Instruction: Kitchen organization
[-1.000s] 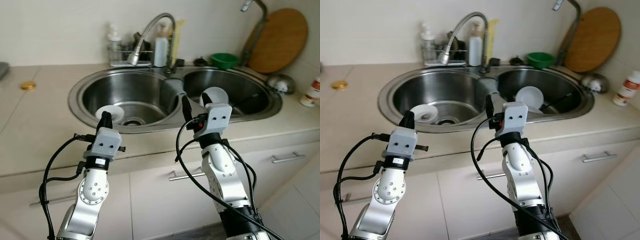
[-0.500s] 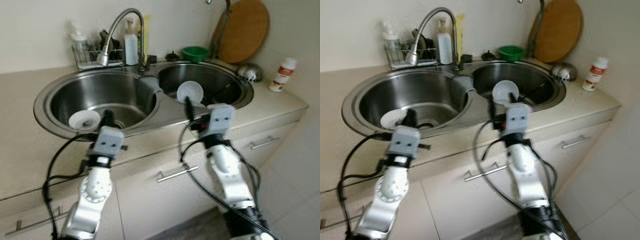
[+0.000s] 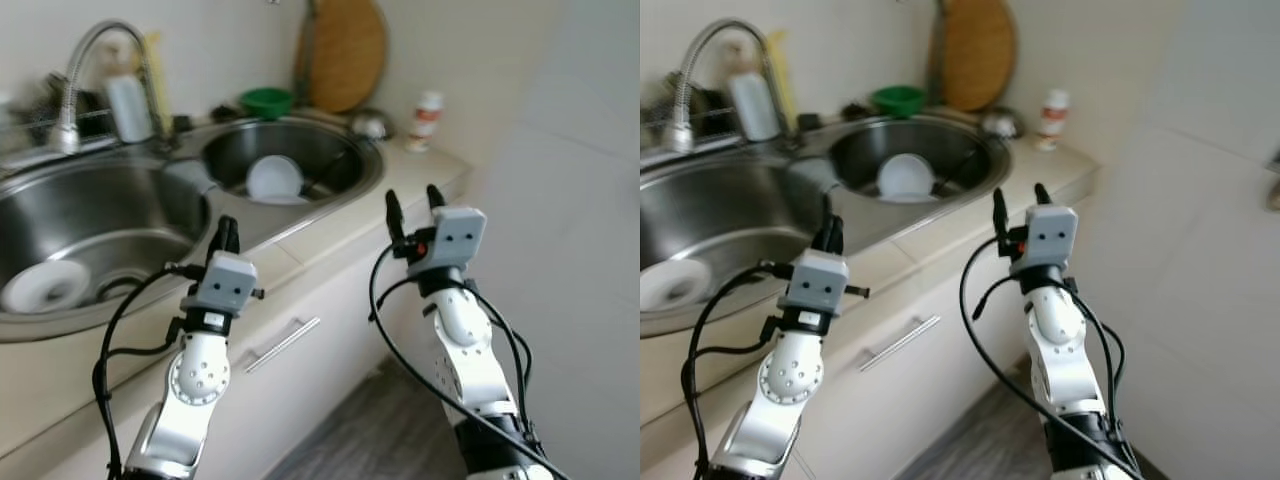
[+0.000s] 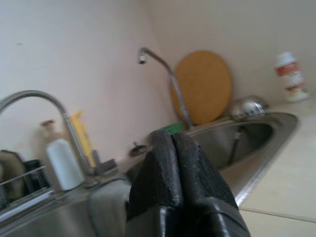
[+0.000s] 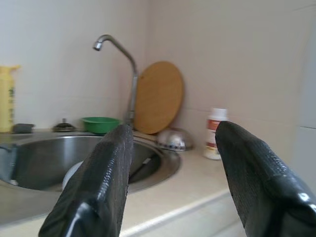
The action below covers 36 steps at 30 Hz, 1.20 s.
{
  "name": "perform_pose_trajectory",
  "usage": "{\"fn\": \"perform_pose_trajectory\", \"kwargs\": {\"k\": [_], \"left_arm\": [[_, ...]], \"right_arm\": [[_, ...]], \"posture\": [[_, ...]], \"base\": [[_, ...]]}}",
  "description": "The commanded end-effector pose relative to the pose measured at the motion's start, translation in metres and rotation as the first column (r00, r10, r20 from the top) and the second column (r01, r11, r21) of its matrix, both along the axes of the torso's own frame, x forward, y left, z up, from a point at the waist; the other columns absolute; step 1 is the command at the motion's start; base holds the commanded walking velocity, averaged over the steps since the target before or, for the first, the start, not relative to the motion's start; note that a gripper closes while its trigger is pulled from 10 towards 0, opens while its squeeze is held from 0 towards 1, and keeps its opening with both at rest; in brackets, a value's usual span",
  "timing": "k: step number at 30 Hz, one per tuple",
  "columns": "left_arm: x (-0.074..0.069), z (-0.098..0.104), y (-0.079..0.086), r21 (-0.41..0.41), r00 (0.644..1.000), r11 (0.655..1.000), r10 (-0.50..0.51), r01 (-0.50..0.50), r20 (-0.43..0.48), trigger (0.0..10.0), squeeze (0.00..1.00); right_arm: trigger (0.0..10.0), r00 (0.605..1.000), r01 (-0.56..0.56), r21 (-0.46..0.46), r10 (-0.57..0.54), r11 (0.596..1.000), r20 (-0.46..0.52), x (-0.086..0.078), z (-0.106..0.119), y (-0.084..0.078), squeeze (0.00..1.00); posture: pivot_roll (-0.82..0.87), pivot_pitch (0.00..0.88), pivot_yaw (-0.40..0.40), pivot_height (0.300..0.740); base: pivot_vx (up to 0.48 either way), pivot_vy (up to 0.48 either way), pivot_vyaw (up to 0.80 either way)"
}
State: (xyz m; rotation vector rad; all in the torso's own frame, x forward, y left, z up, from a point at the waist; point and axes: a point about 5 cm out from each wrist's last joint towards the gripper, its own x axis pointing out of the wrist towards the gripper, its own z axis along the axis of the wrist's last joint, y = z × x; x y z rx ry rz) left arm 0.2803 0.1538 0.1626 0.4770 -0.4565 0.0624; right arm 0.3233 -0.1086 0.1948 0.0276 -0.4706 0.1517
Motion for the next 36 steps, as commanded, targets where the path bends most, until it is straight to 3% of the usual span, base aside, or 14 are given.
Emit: {"fn": "perform_pose_trajectory", "kwargs": {"k": [1, 20, 29, 36], "left_arm": [[0.000, -0.001, 0.003, 0.000, 1.000, 1.000, 0.012, -0.012, 0.002, 10.0, 0.00], [0.000, -0.005, 0.001, 0.002, 1.000, 1.000, -0.003, 0.003, -0.013, 10.0, 0.00], [0.001, -0.008, 0.000, 0.001, 1.000, 1.000, 0.000, 0.000, -0.024, 10.0, 0.00], [0.000, -0.009, -0.001, -0.015, 1.000, 1.000, -0.011, 0.011, -0.026, 10.0, 0.00]], "right_arm": [[10.0, 1.000, -0.019, -0.008, 0.019, 1.000, 0.014, -0.001, 0.003, 0.006, 0.00], [10.0, 1.000, 0.010, -0.019, -0.010, 1.000, -0.008, 0.001, -0.002, 0.001, 0.00], [10.0, 0.997, 0.051, 0.006, -0.050, 0.999, -0.060, 0.006, -0.007, -0.006, 0.00], [10.0, 0.995, 0.064, -0.004, -0.064, 0.998, -0.073, 0.006, -0.009, -0.007, 0.00]], "posture": [[-0.02, 0.000, -0.023, 0.740], [-0.03, 0.000, -0.020, 0.740], [-0.03, 0.000, -0.020, 0.740], [-0.03, 0.000, -0.023, 0.740]], "base": [[0.000, 0.000, -0.80], [0.000, 0.000, -0.80], [0.000, -0.420, -0.80], [0.000, 0.000, -0.80]]}}
